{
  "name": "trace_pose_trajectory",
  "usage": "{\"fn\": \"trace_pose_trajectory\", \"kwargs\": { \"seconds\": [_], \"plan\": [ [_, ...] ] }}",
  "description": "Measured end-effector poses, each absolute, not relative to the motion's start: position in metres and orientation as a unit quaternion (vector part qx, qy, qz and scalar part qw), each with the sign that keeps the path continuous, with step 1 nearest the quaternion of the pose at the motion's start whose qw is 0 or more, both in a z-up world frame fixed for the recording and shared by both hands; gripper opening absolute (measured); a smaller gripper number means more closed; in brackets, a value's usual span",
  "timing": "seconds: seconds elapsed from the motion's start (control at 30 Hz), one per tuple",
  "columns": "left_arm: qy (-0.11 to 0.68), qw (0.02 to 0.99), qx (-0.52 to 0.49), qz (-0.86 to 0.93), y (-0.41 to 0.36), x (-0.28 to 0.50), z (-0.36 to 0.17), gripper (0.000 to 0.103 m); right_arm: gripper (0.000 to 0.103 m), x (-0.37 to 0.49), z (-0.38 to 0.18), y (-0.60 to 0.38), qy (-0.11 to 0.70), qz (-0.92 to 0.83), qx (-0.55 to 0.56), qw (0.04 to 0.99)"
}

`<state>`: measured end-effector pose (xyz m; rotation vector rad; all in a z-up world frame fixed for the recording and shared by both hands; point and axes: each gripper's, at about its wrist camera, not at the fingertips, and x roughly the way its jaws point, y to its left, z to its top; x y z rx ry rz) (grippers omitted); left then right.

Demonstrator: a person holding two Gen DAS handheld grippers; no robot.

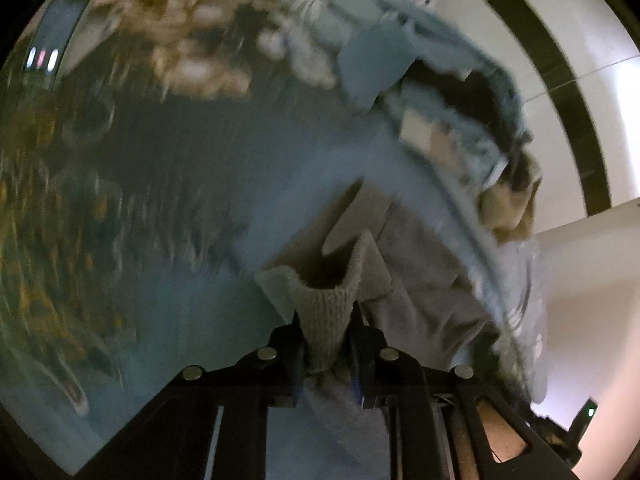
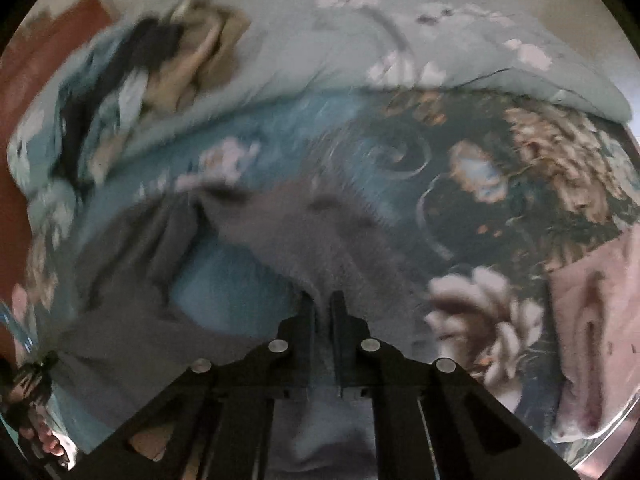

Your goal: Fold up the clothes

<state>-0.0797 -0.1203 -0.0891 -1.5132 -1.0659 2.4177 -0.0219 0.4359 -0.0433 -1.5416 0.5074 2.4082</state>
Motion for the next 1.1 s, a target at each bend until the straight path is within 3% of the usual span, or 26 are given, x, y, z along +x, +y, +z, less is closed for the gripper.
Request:
{"fn": "trace_pose_trajectory", "kwargs": {
  "seconds": [0.1, 0.23, 0.57, 1.1],
  "plan": [
    [-0.336, 0.053, -0.455, 0.823, -0.137, -0.09, -0.056, 0.018, 0.005, -0.005, -0.017, 0.458, 0.214, 0.839, -0.48, 0.138],
    [-0.316, 0.037, -0.439, 0.84, -0.171, -0.075, -0.051, 0.017, 0.005, 0.032, -0.002, 0.486, 0.269, 0.848, -0.427, 0.162],
    [-0.333, 0.006, -0.468, 0.819, -0.197, -0.049, -0.092, 0.016, 0.005, 0.142, -0.131, 0.513, 0.405, 0.735, -0.493, 0.229],
    [-0.36, -0.034, -0.507, 0.782, -0.221, -0.023, -0.142, 0.015, 0.003, 0.202, -0.148, 0.522, 0.451, 0.705, -0.488, 0.247]
  ]
}}
